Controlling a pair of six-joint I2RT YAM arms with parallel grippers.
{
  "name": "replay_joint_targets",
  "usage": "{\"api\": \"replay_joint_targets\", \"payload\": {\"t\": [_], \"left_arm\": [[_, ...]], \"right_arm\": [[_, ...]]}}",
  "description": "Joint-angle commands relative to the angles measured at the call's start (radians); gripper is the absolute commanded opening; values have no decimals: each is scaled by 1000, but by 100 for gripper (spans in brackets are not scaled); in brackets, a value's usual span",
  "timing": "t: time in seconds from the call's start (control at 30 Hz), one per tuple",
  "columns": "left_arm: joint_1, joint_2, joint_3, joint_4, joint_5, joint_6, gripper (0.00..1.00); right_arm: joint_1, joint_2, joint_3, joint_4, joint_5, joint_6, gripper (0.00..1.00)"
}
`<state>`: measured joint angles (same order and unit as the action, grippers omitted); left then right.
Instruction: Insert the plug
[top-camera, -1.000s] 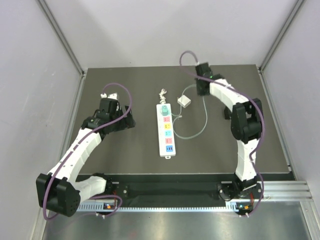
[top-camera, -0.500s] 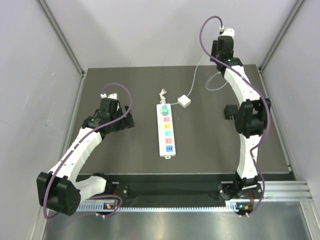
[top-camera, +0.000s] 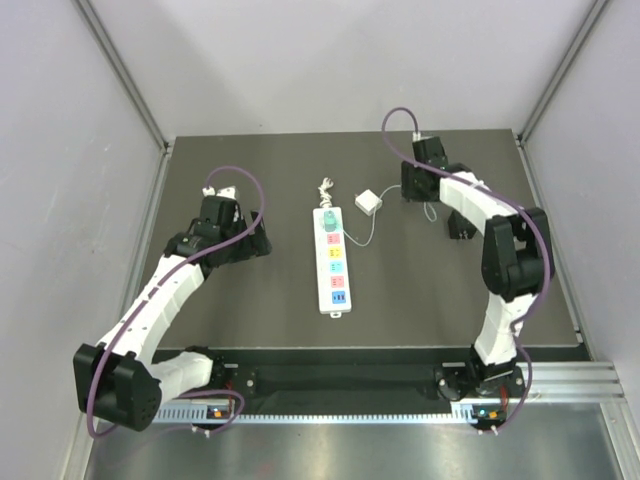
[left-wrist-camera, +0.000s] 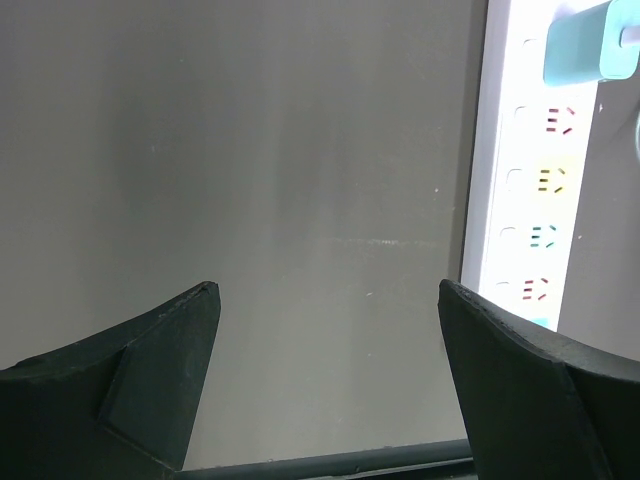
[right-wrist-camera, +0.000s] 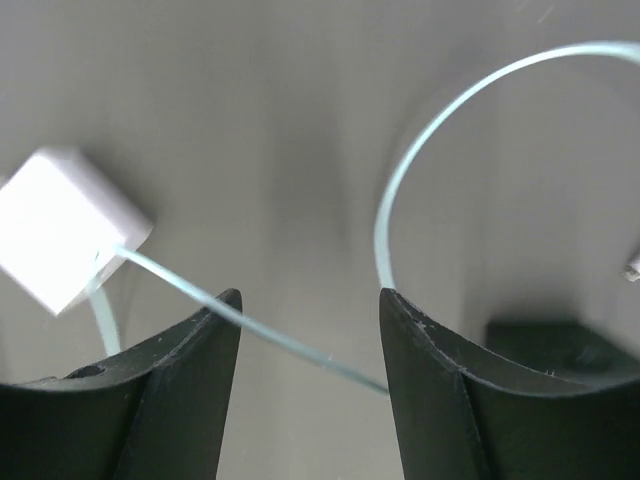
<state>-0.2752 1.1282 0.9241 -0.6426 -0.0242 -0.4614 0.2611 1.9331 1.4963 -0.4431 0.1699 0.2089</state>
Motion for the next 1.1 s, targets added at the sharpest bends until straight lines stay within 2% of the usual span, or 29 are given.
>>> {"api": "replay_joint_targets", "payload": {"t": [0.0,0.17,0.4,0.57,0.67,0.73,0.83,0.97,1.07], "left_arm": [[4,-27,-8,49,15,4,94],[4,-31,-10,49,15,4,94],[4,-47,-14,49,17,7,95],[4,-50,-11,52,17,10,96],[4,-50,-13,50,18,9,96],[4,-51,-13,52,18,9,96],[4,-50,-13,54,18,13,95],[5,-48,-14,55,18,20,95],[5,-51,-14,55,18,21,95]], "right_arm": [[53,-120,-68,23,-18,67,57],[75,-123,-57,-115,46,138,61],[67,-177,15,-232,62,89,70],[72,-247,74,-223,56,60,72],[92,-240,113,-163,-6,-6,69],[113,-206,127,-85,-50,-43,65],[132,-119,182,-52,-107,-51,64],[153,-7,269,-13,-151,-78,67],[164,87,352,-11,-121,-141,69]]}}
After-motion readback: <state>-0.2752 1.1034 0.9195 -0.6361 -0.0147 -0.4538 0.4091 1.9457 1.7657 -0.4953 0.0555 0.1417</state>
